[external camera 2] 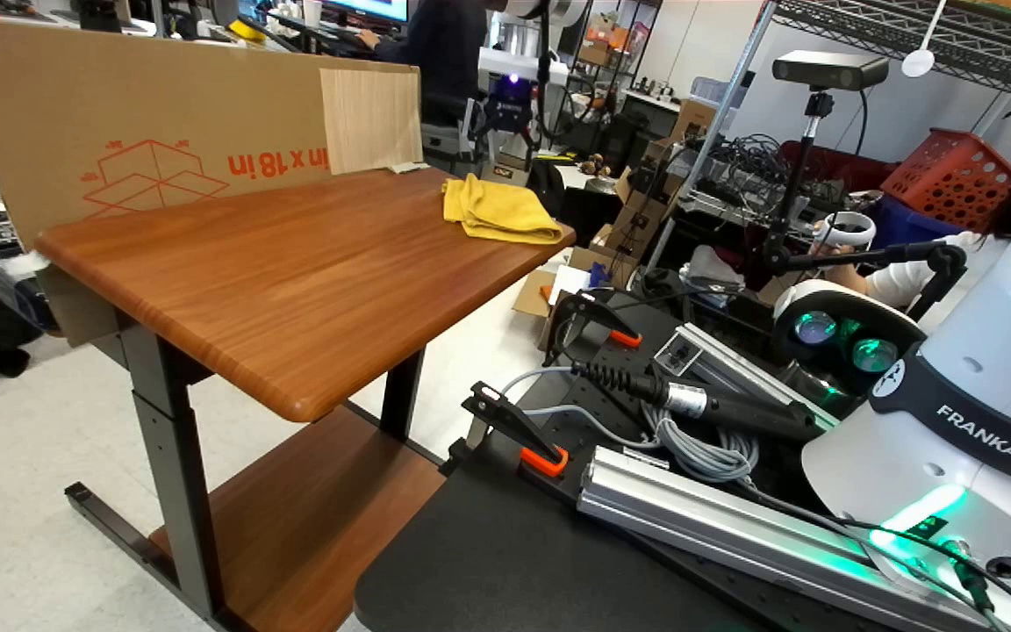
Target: Use the yellow towel to wipe the tabletop
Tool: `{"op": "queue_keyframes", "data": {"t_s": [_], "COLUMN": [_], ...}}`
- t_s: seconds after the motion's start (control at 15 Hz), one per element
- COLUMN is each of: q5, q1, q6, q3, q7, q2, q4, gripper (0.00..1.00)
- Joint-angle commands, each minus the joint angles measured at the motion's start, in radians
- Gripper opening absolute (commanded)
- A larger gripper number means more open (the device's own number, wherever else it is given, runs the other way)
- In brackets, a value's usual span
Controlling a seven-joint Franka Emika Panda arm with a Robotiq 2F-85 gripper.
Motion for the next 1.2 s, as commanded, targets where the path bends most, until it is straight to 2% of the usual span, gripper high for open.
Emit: {"op": "queue_keyframes", "data": {"t_s": [0.0, 0.2, 0.33, 0.47, 0.6, 0.8, 1.13], "q5": [-0.013, -0.044, -0.085, -0.122, -0.148, -0.128, -0.063], "q1": [-0.001, 0.032, 0.064, 0.09, 0.102, 0.089, 0.086], "q6": [0.004, 0.014, 0.035, 0.09, 0.124, 0.148, 0.304], "q3": [0.01, 0.001, -0.006, -0.008, -0.005, 0.017, 0.073], "q7": [-0.008, -0.014, -0.028, -0.041, -0.047, -0.06, -0.098], "q2": [-0.012, -0.022, -0.052, -0.082, -0.078, -0.052, -0.085], "q4": [-0.024, -0.106, -0.204, -0.297, -0.339, -0.352, -0.433], "gripper": [1.0, 1.0, 1.0, 1.0, 1.0, 1.0, 1.0]}}
